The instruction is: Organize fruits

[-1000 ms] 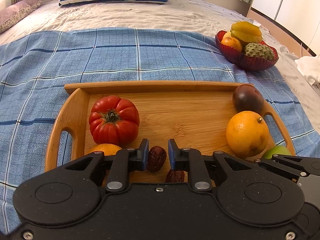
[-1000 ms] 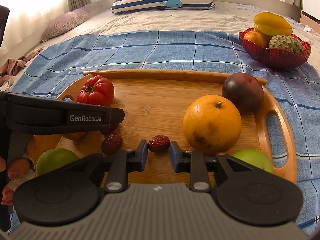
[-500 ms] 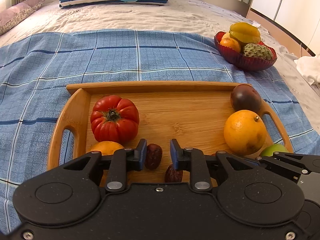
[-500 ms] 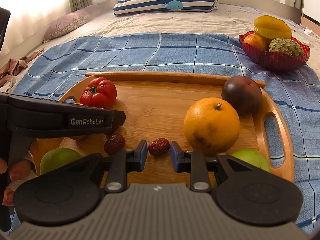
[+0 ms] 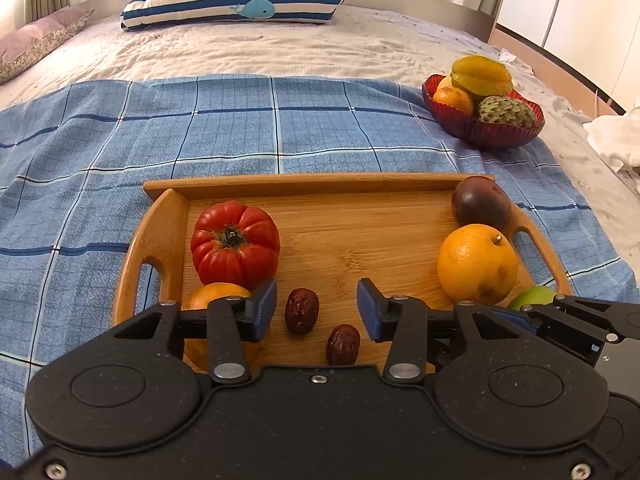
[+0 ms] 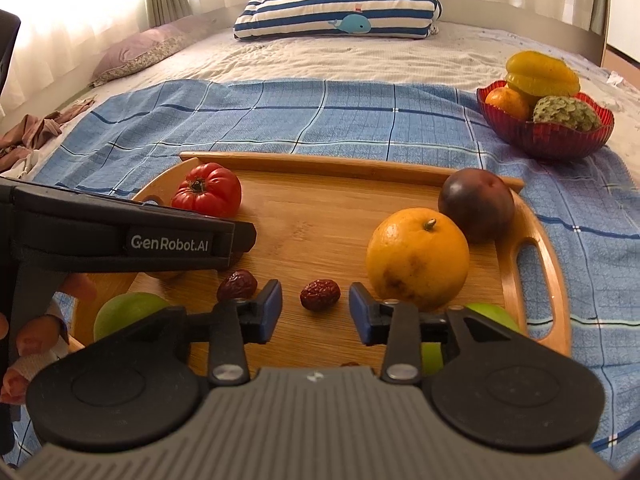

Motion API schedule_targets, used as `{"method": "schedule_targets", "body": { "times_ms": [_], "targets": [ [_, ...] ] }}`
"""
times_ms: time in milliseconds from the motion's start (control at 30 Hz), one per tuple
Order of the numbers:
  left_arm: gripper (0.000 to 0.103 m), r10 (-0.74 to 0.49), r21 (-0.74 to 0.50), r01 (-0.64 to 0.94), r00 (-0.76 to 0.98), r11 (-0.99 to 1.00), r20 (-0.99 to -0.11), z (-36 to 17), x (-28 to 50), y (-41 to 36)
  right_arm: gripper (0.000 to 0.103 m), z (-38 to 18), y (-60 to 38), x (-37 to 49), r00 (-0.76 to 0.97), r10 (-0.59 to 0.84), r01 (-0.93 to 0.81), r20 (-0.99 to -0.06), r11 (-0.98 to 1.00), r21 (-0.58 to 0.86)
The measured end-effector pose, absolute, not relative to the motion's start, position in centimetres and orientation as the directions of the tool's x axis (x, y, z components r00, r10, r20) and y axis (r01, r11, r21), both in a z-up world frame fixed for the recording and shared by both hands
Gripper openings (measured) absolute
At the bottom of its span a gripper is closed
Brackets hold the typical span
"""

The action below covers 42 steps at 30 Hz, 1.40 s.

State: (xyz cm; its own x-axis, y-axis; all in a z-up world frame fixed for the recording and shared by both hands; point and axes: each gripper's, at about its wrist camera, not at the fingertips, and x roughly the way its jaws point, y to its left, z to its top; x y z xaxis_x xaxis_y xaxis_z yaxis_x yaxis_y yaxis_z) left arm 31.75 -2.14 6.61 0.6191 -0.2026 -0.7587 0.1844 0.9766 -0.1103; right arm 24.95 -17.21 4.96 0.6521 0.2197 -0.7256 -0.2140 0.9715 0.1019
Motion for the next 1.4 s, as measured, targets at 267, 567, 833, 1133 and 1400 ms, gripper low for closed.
{"method": "schedule_targets", "body": {
  "times_ms": [267, 567, 833, 1133, 1400],
  "targets": [
    [0.065, -0.193, -0.075, 0.203, 0.661, 0.976, -0.725, 7.8, 30.1, -2.2, 0.076, 5.8, -17.2, 23.6, 0.684, 0.220, -0.239, -0.696, 0.968, 0.072],
    [0.079, -0.192, -0.081, 0.191, 0.693, 0.978, -0.695, 9.0, 28.4, -1.1, 0.086, 7.4, -18.2, 21.9, 0.736, 0.221, -0.228, -0.640, 0.971, 0.074],
    [0.088, -0.207, -0.109, 0.181, 0.715, 0.977, -0.667, 10.2, 26.6, 0.0, 0.089, 8.2, -18.9, 20.5, 0.784, 0.196, -0.197, -0.589, 0.978, 0.063],
    [0.090, -0.189, -0.098, 0.166, 0.746, 0.981, -0.638, 11.1, 24.3, 0.7, 0.090, 8.8, -19.8, 19.1, 0.818, 0.182, -0.165, -0.546, 0.983, 0.080],
    [0.091, -0.163, -0.072, 0.151, 0.772, 0.986, -0.614, 11.0, 21.8, 0.8, 0.091, 8.9, -20.1, 17.4, 0.838, 0.170, -0.155, -0.518, 0.985, 0.073]
  ]
}}
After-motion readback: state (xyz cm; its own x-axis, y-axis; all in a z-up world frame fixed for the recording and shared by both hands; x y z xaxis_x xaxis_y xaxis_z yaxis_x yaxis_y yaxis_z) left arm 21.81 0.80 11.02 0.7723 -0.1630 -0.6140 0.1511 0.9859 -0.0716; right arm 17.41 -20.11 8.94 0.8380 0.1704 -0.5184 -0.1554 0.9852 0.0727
